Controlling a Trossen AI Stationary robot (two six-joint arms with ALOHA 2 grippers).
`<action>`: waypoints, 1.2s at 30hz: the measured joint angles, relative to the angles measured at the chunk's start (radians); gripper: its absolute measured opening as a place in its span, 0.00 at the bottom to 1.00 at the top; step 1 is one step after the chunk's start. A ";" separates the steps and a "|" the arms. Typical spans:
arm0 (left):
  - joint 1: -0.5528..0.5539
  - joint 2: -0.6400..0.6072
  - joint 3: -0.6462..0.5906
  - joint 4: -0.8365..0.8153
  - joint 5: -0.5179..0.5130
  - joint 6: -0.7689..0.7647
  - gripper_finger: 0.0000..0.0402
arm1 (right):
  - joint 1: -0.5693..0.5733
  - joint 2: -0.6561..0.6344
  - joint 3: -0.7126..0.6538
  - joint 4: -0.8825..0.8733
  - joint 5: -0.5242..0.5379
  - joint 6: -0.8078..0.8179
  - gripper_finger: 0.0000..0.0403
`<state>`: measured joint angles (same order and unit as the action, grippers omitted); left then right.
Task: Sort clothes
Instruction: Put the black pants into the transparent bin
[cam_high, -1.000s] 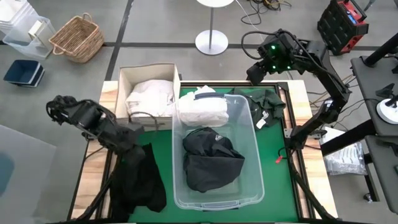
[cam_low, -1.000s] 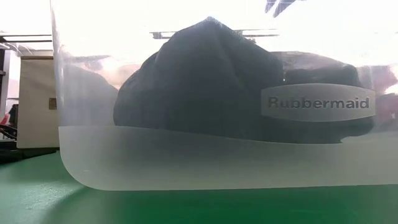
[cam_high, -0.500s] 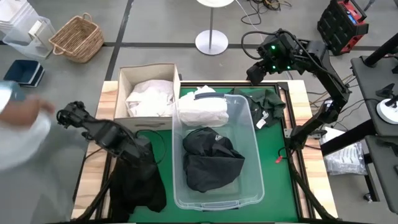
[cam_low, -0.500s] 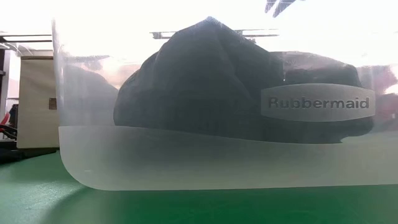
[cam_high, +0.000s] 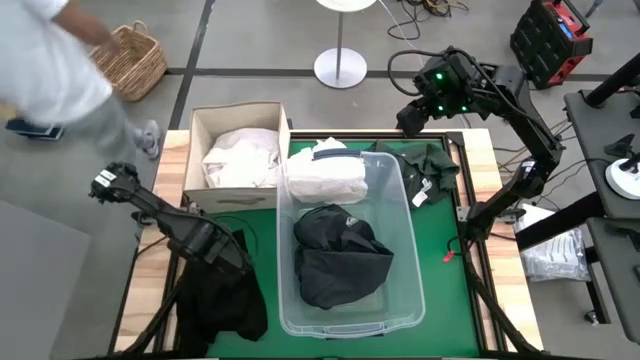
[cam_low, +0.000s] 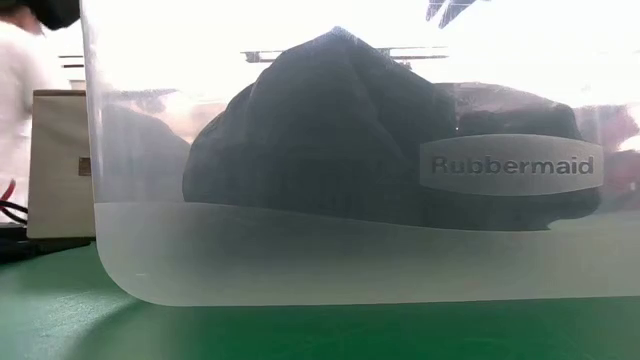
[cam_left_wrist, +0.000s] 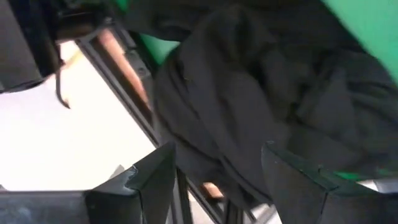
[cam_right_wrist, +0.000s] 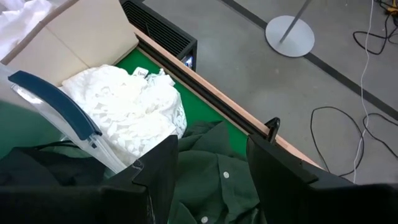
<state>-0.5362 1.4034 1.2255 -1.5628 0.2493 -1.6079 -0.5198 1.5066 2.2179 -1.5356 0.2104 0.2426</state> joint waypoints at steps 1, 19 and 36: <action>0.000 -0.009 -0.028 0.012 -0.001 -0.005 0.53 | 0.000 0.000 0.000 0.000 0.000 0.000 0.45; 0.000 -0.119 -0.447 0.350 -0.004 -0.185 0.53 | 0.000 0.000 0.000 0.000 -0.004 0.010 0.45; 0.000 -0.108 -0.637 0.687 -0.029 -0.123 0.19 | 0.000 0.000 0.000 0.000 -0.008 0.008 0.45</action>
<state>-0.5362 1.2949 0.5883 -0.8756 0.2206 -1.7308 -0.5198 1.5070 2.2177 -1.5360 0.2028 0.2509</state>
